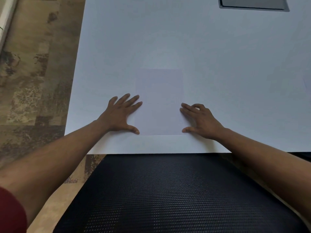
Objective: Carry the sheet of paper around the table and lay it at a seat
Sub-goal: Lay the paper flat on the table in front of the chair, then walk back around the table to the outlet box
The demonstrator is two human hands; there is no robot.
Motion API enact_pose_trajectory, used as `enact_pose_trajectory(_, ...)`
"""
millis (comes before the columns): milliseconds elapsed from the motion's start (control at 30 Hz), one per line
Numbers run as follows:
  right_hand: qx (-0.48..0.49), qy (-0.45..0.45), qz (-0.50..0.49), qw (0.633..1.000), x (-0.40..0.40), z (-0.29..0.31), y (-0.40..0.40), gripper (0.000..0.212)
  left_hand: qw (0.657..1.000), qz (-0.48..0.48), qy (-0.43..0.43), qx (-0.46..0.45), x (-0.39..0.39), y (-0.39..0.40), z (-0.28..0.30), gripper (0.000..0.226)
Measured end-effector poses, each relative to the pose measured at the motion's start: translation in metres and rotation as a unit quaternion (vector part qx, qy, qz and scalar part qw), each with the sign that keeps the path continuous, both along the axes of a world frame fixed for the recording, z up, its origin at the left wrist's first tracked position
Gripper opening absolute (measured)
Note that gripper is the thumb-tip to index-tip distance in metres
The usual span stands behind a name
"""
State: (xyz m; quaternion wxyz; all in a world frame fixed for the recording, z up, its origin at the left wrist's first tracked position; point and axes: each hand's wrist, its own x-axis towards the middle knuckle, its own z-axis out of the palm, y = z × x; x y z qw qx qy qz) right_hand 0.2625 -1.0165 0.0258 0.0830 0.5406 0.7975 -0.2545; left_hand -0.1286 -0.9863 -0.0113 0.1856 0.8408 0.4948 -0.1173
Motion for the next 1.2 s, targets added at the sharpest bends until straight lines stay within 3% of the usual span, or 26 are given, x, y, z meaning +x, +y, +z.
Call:
enact_pose_trajectory(133,-0.006,0.003,0.000,1.000,-0.001,0.003,0.001,0.096,1.000,-0.001,-0.012,-0.001,0.000,-0.001,0.000,0.136)
enact_pose_trajectory(267,-0.024,0.065,-0.046,0.997,0.001,0.013,0.003,0.096,0.997,0.024,-0.069,-0.014,0.001,-0.002,0.008,0.136)
enact_pose_trajectory(500,0.055,0.045,-0.060,0.996,-0.008,0.066,-0.008,0.079,0.994,0.024,-0.101,0.025,0.005,-0.012,0.050,0.108)
enact_pose_trajectory(700,0.233,-0.033,-0.065,0.970,-0.028,0.138,-0.006,0.064,0.976,0.008,-0.051,0.211,0.016,-0.021,0.127,0.088)
enact_pose_trajectory(833,0.327,-0.038,-0.054,0.943,-0.041,0.190,-0.008,0.058,0.960,0.018,-0.047,0.277,0.024,-0.030,0.186,0.084)
enact_pose_trajectory(1000,0.397,-0.020,-0.032,0.917,-0.051,0.247,-0.022,0.061,0.938,0.058,-0.023,0.340,0.025,-0.055,0.248,0.084)
enact_pose_trajectory(1200,0.408,0.044,-0.038,0.911,-0.069,0.288,-0.063,0.072,0.905,0.128,0.006,0.407,0.031,-0.118,0.308,0.086)
